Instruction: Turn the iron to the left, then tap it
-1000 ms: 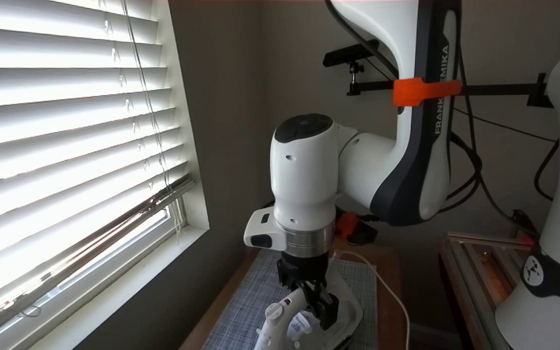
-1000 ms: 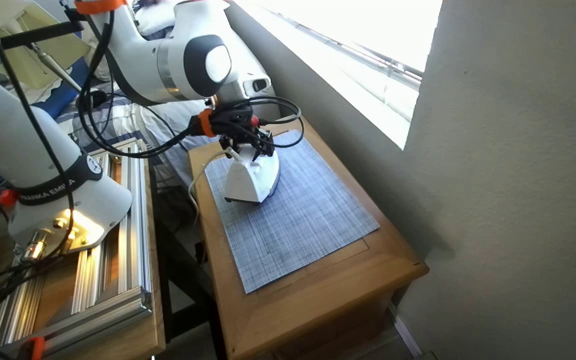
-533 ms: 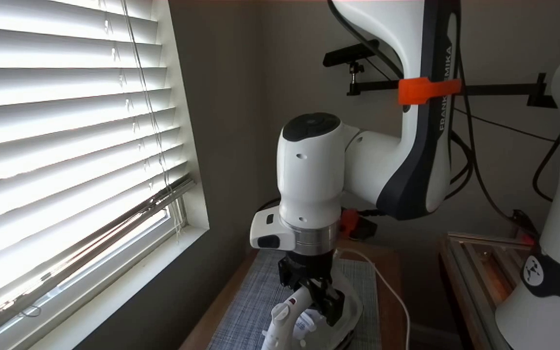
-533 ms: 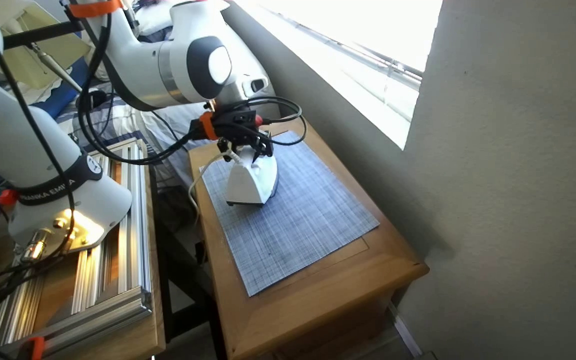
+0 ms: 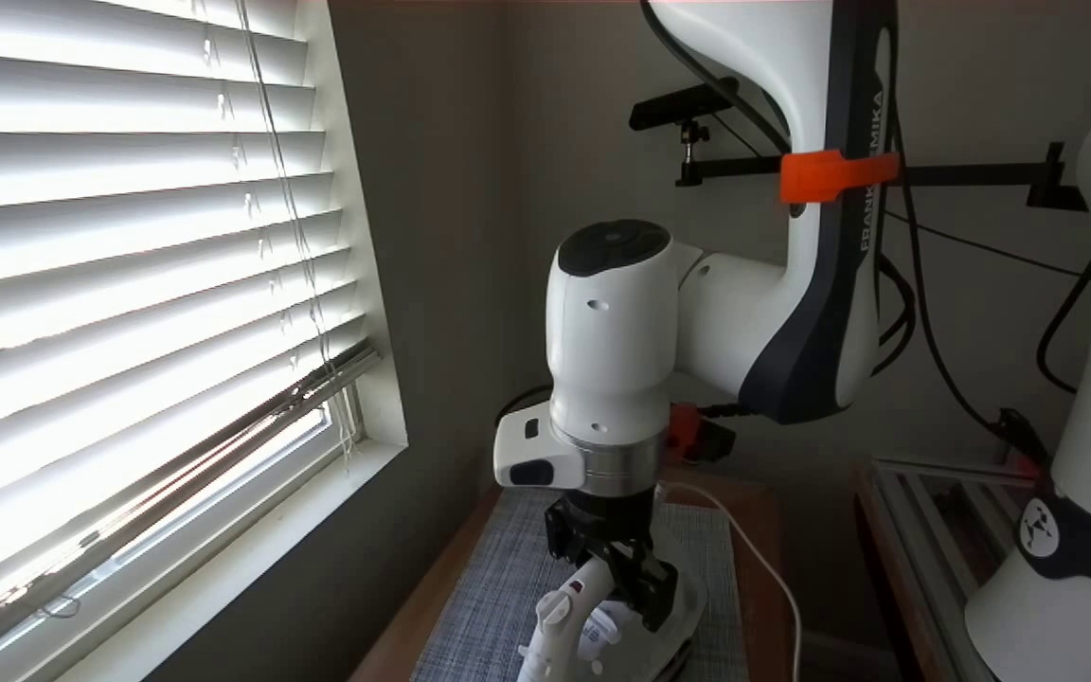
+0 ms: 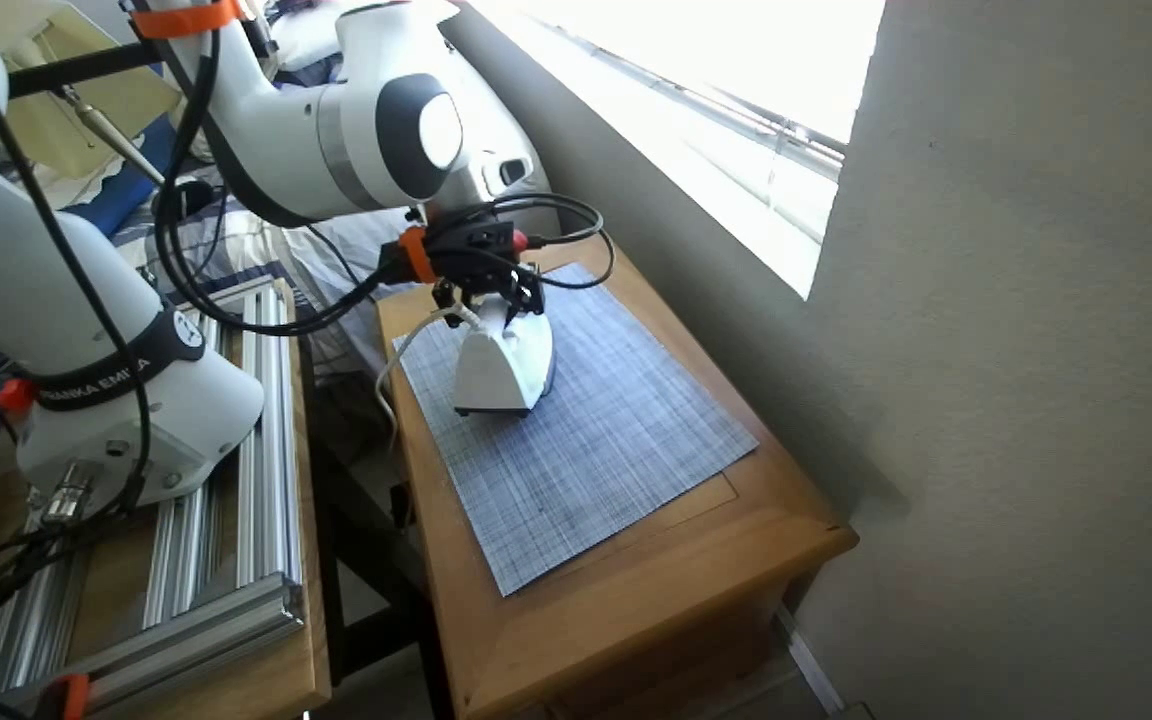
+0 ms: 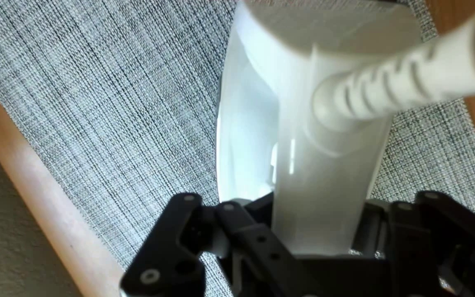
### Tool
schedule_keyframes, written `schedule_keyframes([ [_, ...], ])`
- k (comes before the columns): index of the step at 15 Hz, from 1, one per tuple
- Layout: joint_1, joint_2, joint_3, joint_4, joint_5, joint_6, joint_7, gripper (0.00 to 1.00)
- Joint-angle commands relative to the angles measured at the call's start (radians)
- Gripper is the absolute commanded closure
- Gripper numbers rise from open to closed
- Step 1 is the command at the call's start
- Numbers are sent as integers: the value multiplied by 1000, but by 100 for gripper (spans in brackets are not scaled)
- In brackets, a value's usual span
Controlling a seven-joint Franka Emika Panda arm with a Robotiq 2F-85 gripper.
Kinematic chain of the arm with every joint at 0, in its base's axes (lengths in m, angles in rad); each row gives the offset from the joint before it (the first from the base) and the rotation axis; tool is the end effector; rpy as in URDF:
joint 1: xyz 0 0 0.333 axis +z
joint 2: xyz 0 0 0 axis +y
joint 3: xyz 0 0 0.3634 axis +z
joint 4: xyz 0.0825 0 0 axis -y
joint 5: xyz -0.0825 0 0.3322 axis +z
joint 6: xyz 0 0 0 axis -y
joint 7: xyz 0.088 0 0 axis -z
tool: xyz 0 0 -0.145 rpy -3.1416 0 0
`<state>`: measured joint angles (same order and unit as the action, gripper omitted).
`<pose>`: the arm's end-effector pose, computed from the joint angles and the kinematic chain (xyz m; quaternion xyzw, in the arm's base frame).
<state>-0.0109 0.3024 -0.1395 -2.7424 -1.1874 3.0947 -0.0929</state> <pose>0.3525 0.0187 0.1853 0.8416 0.5369 0.0033 0.0589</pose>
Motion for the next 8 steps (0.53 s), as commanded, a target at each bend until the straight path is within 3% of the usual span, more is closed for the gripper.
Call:
schedule_keyframes([
  [1,7,-38,-13,0,-9,4,45,100],
  [7,19,-19,-17,21,-5,0,134,100],
  [8,19,-13,-15,22,-1,-7,140,76],
])
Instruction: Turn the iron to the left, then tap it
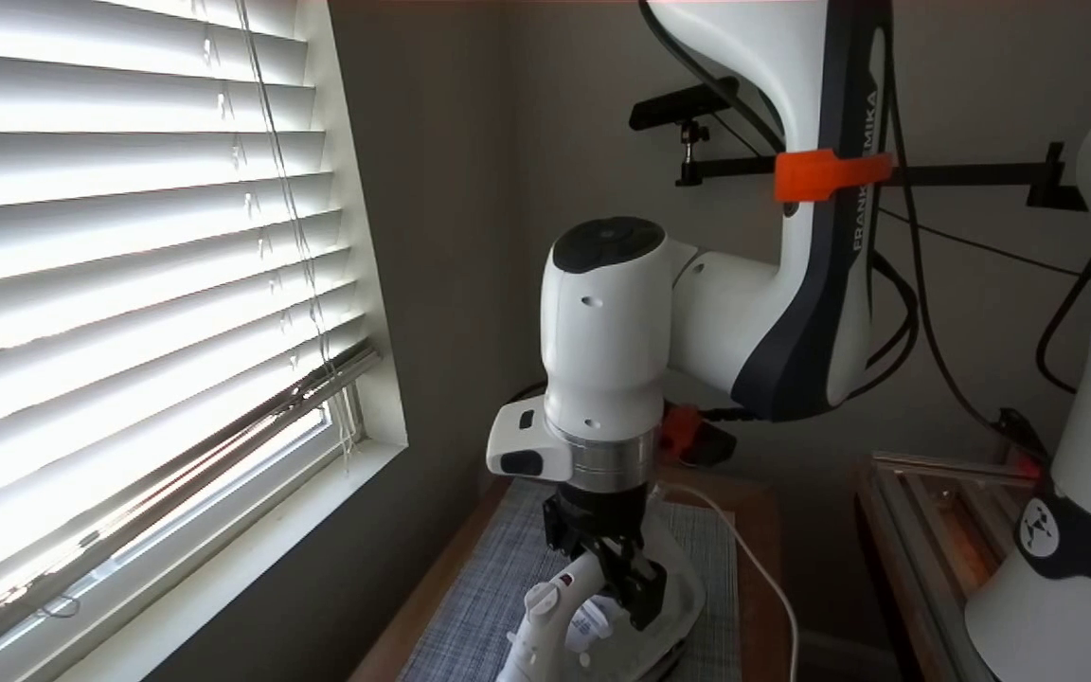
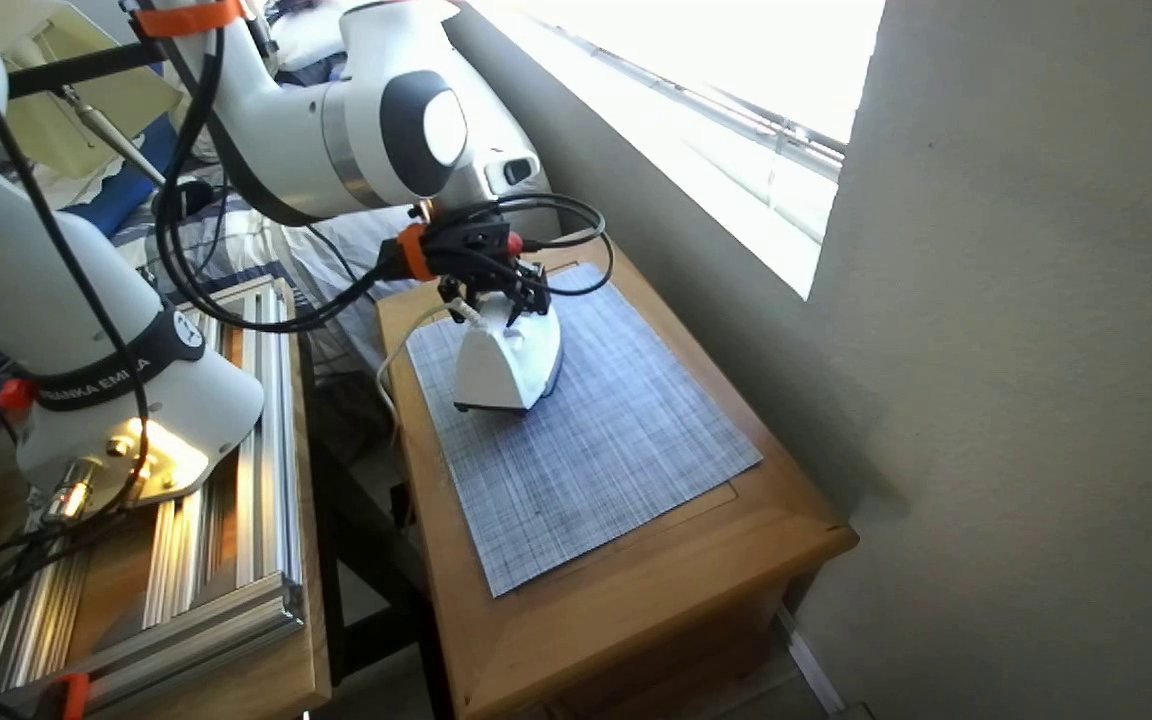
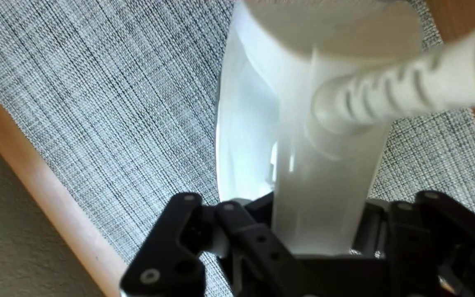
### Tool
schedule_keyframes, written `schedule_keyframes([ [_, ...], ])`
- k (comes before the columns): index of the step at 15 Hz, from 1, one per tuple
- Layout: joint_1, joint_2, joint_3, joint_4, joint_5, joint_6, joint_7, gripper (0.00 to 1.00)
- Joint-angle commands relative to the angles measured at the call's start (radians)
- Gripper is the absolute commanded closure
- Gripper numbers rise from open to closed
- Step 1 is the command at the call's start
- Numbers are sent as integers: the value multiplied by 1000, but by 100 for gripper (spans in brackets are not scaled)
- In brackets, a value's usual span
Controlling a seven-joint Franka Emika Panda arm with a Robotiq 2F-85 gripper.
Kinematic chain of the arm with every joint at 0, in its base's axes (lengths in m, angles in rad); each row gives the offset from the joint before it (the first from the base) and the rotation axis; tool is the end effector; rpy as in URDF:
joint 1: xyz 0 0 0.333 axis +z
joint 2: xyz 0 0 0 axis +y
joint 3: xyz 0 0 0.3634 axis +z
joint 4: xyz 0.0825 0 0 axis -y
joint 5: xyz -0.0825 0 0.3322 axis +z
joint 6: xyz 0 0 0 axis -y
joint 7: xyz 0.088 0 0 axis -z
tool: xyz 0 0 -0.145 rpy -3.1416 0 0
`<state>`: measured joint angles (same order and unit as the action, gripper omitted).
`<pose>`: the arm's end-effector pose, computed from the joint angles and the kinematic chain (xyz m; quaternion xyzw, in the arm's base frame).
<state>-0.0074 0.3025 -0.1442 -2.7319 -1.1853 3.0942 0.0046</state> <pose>0.3575 0.0174 0.1869 0.8673 0.4938 0.0097 0.0625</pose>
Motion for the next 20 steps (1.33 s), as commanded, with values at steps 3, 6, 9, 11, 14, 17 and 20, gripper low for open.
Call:
schedule_keyframes([
  [3,13,-1,-7,15,-1,-9,55,60],
  [6,14,-4,-7,13,-3,-16,66,39],
  [9,10,-20,-2,8,8,-25,65,19],
  [11,10,-42,1,-1,11,-35,60,5],
  [14,12,-104,10,-24,17,-73,45,0],
  [17,3,-180,49,-68,84,-124,7,0],
  [20,2,-181,123,-15,243,-247,61,0],
])
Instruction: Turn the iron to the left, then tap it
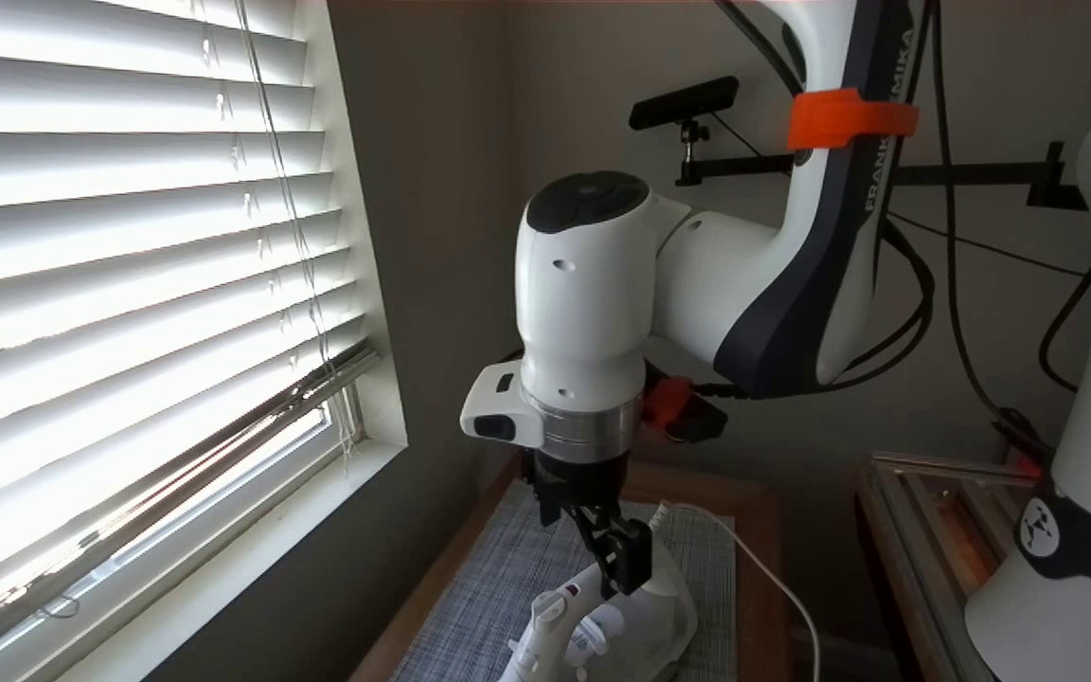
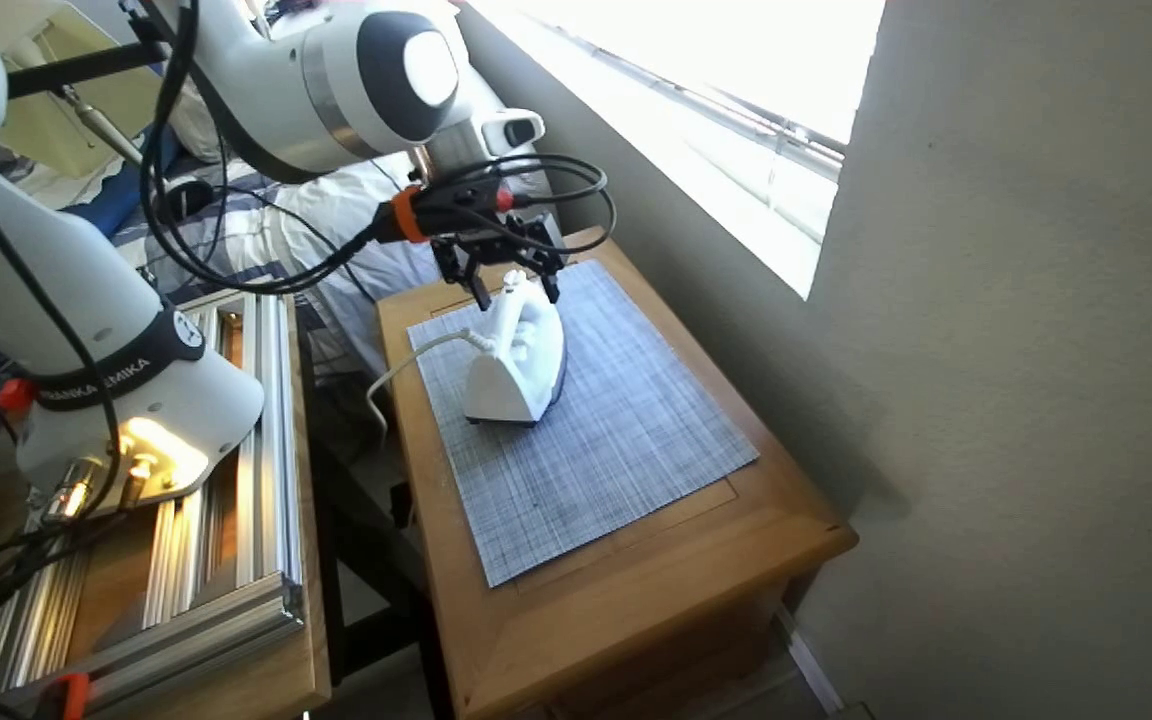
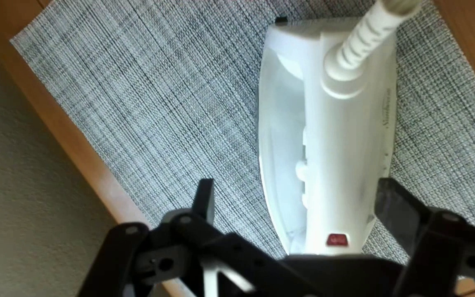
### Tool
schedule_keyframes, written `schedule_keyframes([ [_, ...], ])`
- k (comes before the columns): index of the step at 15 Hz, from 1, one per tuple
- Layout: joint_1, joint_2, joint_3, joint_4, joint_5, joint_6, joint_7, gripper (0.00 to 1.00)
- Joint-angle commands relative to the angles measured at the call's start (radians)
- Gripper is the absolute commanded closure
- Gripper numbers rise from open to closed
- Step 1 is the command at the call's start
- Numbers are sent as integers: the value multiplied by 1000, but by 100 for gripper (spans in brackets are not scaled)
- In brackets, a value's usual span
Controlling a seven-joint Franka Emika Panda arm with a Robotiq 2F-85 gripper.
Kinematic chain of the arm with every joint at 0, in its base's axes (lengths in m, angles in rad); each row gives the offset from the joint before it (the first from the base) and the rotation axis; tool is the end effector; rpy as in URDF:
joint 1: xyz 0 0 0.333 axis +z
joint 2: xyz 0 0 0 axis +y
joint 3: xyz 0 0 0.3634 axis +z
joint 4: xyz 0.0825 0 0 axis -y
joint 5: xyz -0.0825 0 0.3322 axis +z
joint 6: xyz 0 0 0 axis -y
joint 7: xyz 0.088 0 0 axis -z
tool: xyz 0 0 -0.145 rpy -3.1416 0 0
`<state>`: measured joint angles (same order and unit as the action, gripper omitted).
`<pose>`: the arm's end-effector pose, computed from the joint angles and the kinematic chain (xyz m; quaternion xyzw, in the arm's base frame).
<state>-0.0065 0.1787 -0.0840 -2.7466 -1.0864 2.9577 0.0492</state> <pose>0.3622 0.0192 0.2197 0.8881 0.4463 0.0082 0.1095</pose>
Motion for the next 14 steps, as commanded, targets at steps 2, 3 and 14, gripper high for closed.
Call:
schedule_keyframes([
  [2,14,-135,95,-43,329,-161,0,0],
  [3,17,-134,110,-34,407,-178,-1,0],
  [14,70,-327,173,-5,921,-429,54,62],
])
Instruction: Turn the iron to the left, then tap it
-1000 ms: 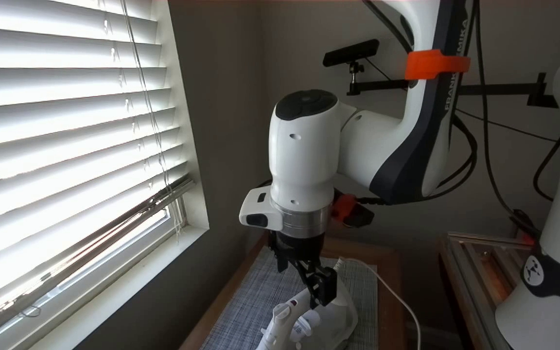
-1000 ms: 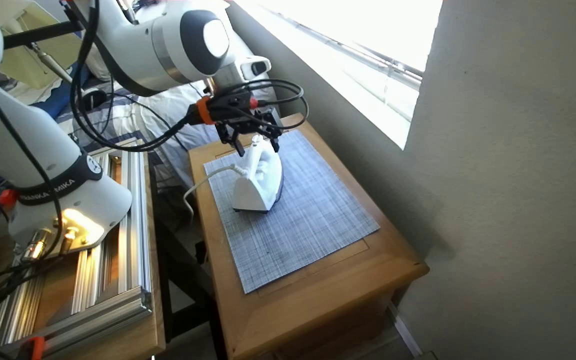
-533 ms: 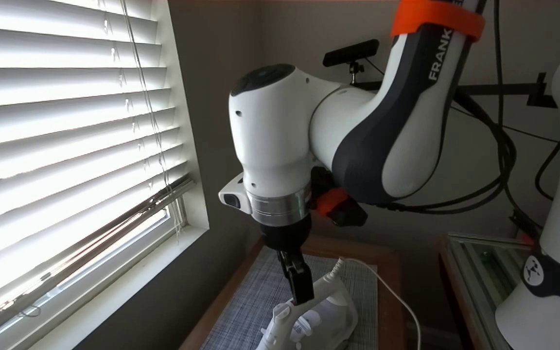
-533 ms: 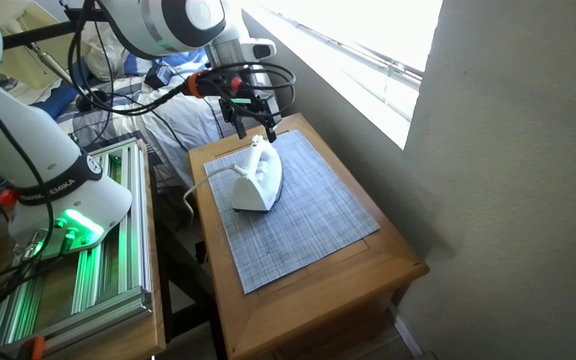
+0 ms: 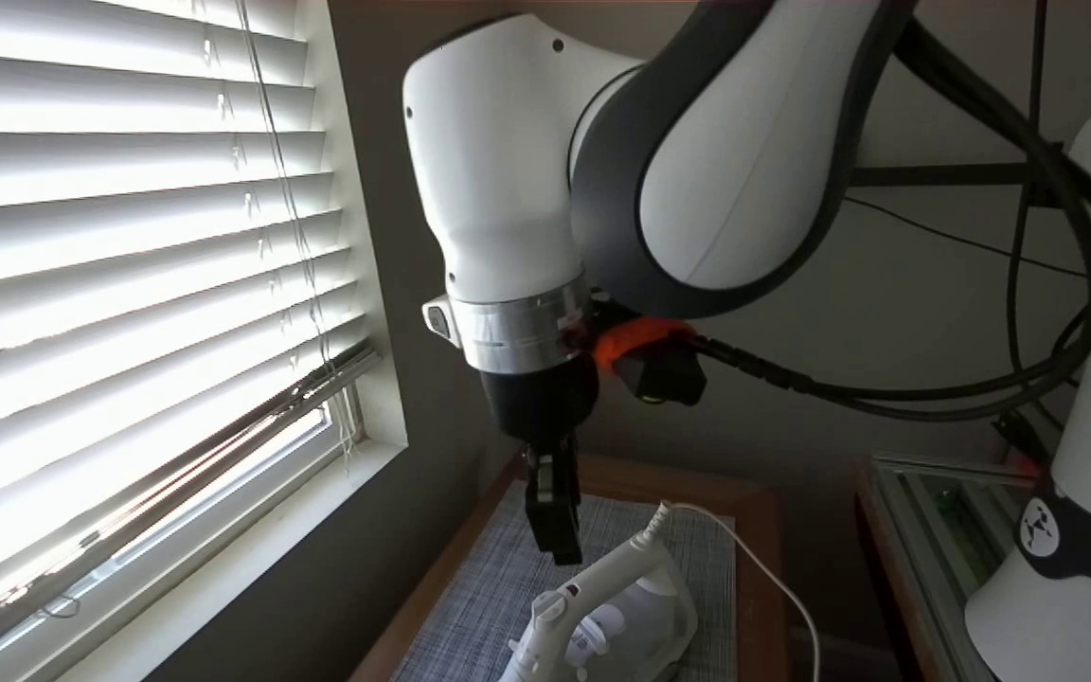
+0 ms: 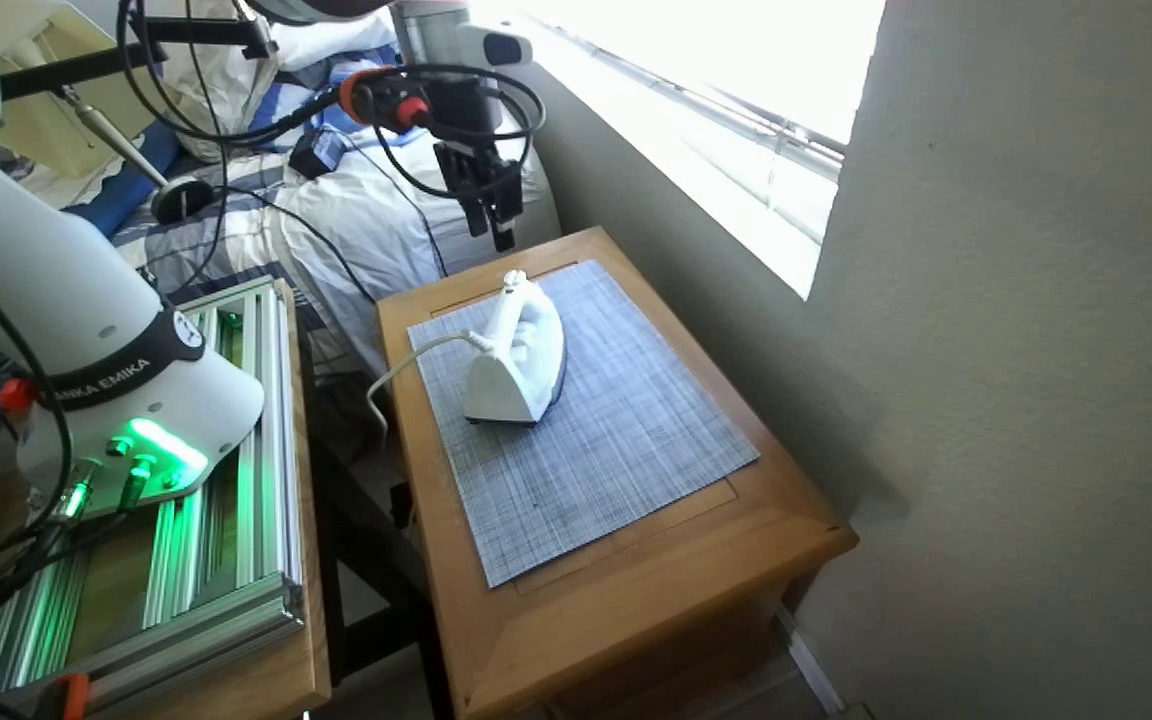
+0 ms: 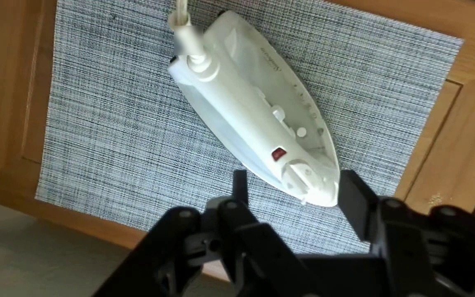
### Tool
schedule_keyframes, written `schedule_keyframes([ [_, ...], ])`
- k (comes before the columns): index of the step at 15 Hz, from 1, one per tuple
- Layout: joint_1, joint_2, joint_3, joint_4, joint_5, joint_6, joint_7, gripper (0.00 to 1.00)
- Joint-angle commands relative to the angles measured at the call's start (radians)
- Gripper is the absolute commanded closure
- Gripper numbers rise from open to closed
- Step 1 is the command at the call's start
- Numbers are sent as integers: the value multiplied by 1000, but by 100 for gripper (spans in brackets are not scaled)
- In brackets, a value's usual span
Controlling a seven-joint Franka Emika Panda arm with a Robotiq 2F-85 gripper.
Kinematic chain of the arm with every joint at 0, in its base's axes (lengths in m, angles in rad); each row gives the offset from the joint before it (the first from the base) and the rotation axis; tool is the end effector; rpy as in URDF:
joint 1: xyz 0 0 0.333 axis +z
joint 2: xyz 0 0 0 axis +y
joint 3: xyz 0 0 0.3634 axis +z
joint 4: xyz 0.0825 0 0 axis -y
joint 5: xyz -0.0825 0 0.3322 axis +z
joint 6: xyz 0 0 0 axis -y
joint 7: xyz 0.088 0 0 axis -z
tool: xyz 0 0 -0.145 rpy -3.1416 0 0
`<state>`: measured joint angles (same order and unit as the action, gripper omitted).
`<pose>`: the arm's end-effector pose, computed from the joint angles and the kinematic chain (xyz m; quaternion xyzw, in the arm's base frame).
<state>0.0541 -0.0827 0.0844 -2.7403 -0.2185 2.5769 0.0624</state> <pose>0.3526 0.0481 0.2946 0.9887 0.1318 -0.0346 0.0618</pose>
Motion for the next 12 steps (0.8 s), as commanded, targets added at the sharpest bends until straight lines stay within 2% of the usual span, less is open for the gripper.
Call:
schedule_keyframes([
  [1,9,-73,5,-10,62,-53,52,70],
  [5,3,-43,6,3,75,-36,114,98],
  [12,-4,50,-2,14,94,72,179,100],
])
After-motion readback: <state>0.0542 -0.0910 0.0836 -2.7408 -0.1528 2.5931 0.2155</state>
